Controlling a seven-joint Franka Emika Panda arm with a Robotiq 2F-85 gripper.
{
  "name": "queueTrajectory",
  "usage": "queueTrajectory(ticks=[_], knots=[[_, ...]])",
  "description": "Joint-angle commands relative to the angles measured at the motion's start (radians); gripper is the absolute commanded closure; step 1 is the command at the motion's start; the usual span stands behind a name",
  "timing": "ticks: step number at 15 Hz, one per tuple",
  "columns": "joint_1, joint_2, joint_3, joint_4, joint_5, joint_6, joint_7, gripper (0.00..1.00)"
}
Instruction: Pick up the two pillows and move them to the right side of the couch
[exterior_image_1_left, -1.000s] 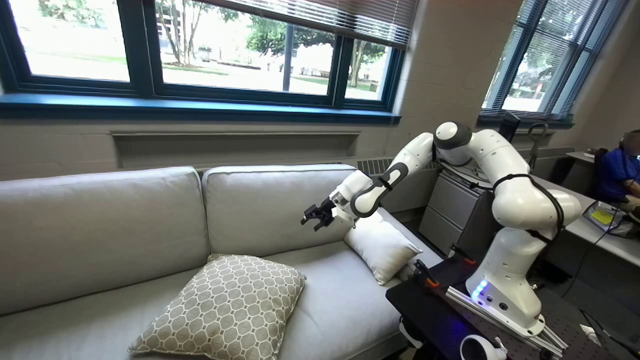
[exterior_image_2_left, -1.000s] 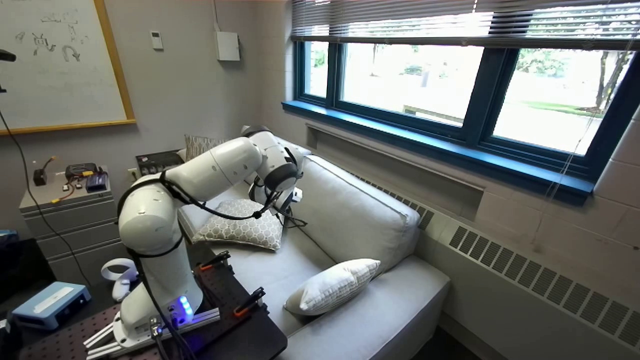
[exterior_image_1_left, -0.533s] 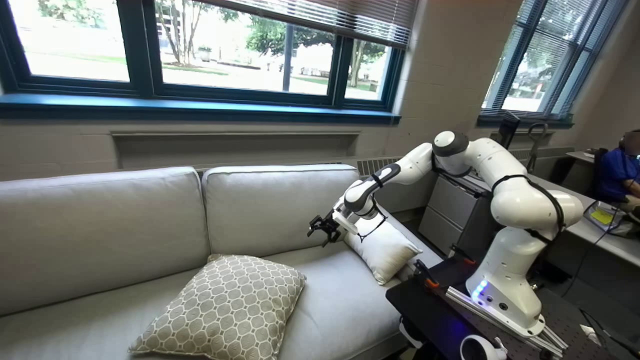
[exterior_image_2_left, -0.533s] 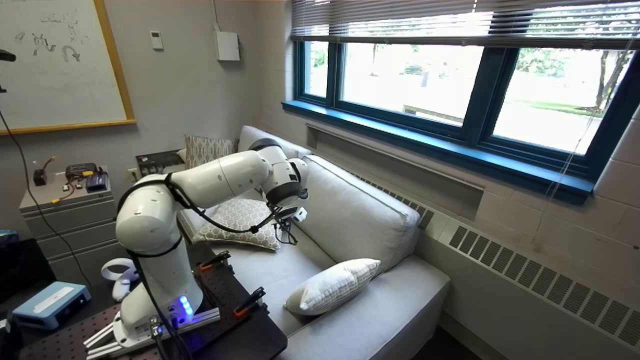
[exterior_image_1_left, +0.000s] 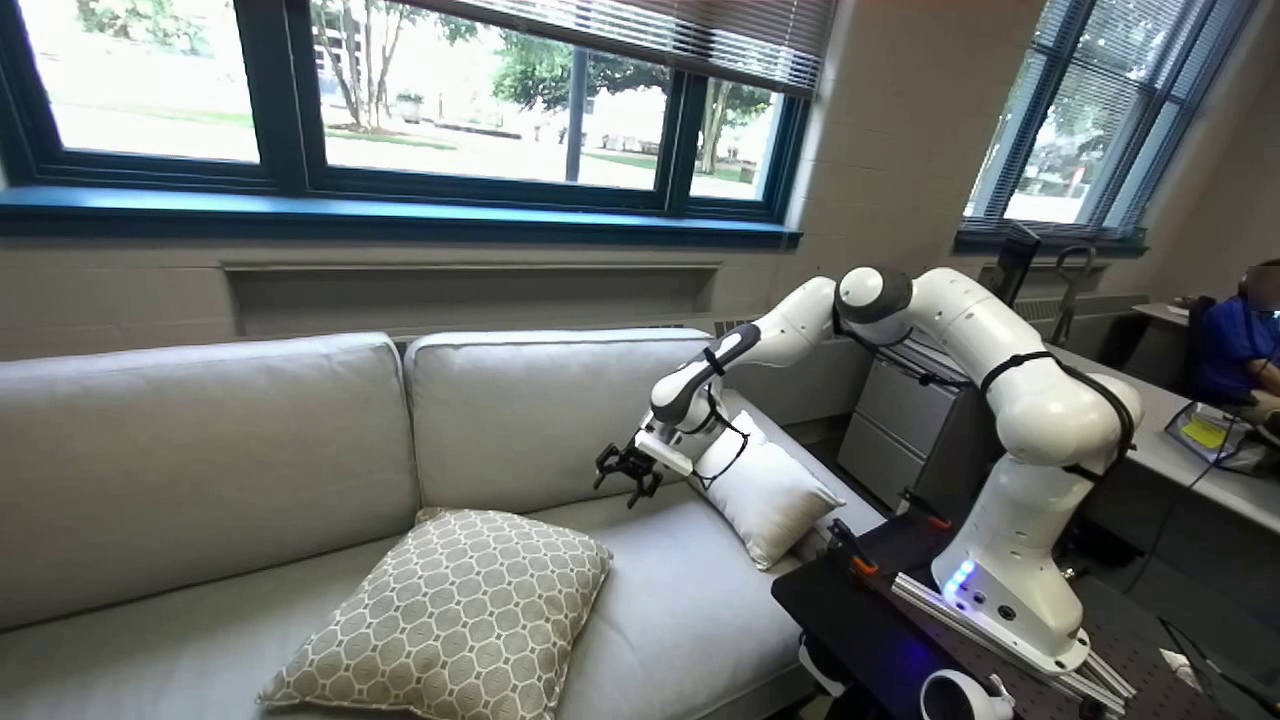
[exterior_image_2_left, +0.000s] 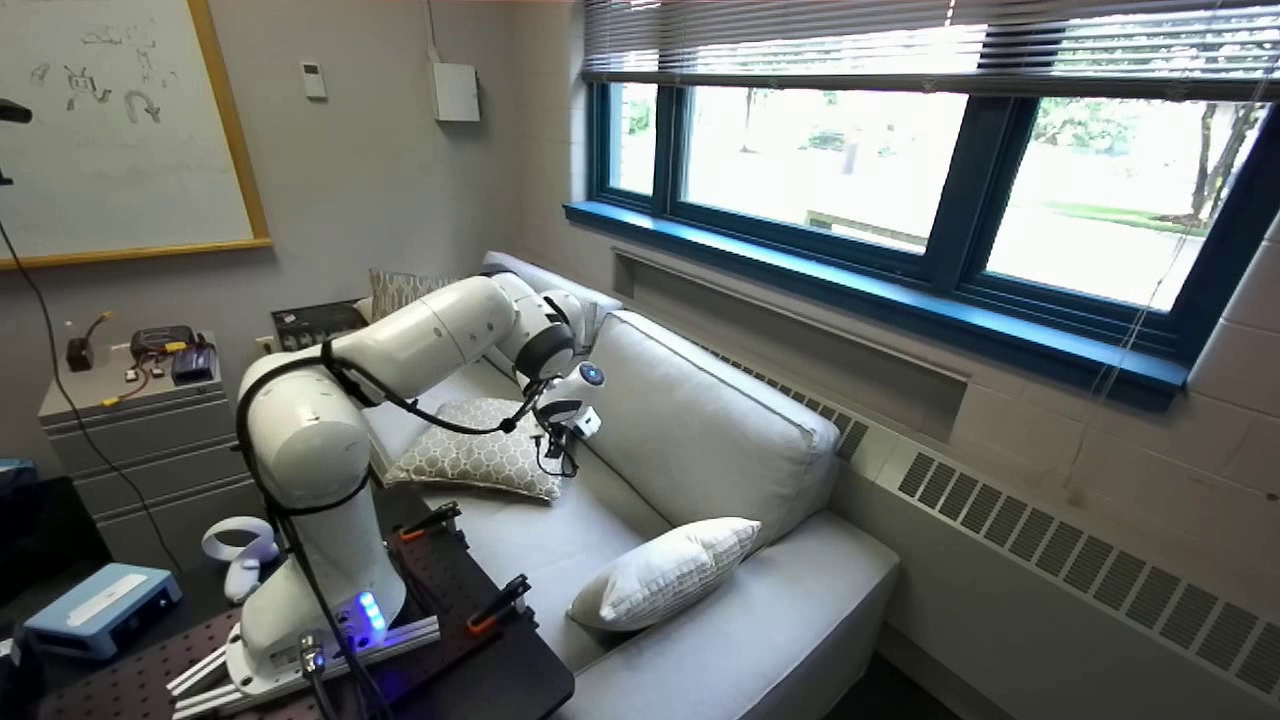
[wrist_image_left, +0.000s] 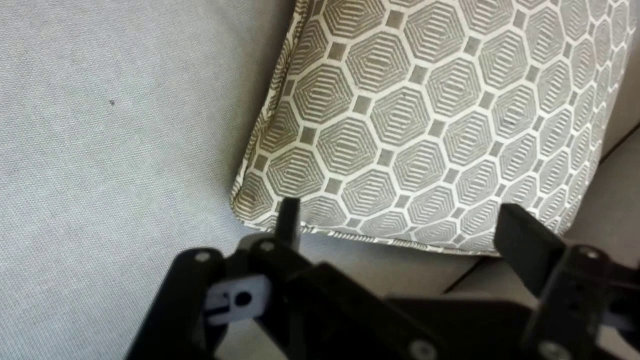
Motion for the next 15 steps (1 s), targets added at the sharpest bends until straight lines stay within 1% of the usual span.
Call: queueTrajectory(ticks=[1,5,7,11,13,15], knots=[[0.105,0.01,-0.087,0.105,0.074,-0.114,-0.007,0.0],[0.202,0.038,-0.142,0.197,0.07,-0.205,-0.032,0.0],[0.253,0.06,-0.165,0.263,0.055,-0.266,-0.034,0.0],[0.348,0.14,-0.207,0.431,0.039,-0.399,-0.023,0.0],[0.378,0.181,-0.222,0.492,0.042,-0.437,-0.019,0.0],[0.393,0.226,-0.223,0.54,0.05,-0.458,-0.023,0.0]])
